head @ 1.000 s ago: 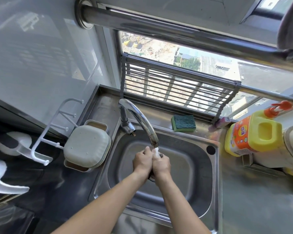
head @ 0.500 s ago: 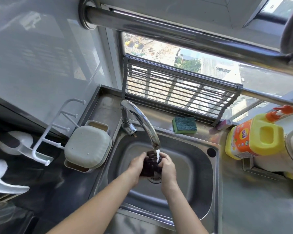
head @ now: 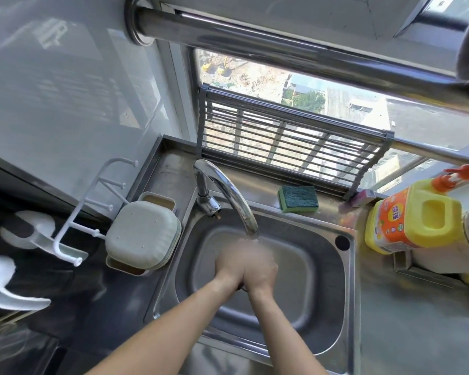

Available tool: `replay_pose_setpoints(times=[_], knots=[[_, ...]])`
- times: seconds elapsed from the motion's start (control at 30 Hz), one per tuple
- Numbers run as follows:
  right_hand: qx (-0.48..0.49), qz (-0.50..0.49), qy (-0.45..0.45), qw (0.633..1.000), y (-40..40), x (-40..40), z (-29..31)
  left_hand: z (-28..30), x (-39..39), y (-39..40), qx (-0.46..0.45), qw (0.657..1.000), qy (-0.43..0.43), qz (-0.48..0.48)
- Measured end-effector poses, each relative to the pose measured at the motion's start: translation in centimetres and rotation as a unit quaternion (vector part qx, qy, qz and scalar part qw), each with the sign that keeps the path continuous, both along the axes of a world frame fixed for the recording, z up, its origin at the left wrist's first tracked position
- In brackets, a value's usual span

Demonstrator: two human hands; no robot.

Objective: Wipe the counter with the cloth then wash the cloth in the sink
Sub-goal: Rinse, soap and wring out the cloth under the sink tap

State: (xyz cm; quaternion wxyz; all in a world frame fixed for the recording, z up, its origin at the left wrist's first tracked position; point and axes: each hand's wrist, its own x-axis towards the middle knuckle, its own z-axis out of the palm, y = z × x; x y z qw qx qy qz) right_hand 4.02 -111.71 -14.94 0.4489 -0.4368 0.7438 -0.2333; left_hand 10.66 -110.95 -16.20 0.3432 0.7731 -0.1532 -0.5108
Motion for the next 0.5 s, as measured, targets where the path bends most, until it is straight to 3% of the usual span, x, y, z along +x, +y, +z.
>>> replay_pose_setpoints(times=[0.17, 0.3, 0.4, 0.5], knots=[[-0.006, 0.03, 0.021, 0.999, -0.5, -0.4, 0.7, 0.1, 0.0, -0.3, -0.005, 1.0, 0.02, -0.008], [0.05, 0.041, -0.004, 0.998, -0.9, -1.0, -0.6, 0.0, 0.2, -0.3, -0.018, 0.998, 0.0, -0.065], [0.118, 0.008, -0.064, 0.991, -1.0, -1.6, -1.4, 0.1, 0.6, 0.3, -0.047, 0.984, -0.001, -0.169], [0.123, -0.117, -0.126, 0.977, -1.5, -2.2, -1.1, -0.3, 1.0, 0.3, -0.054, 0.984, 0.016, -0.169]])
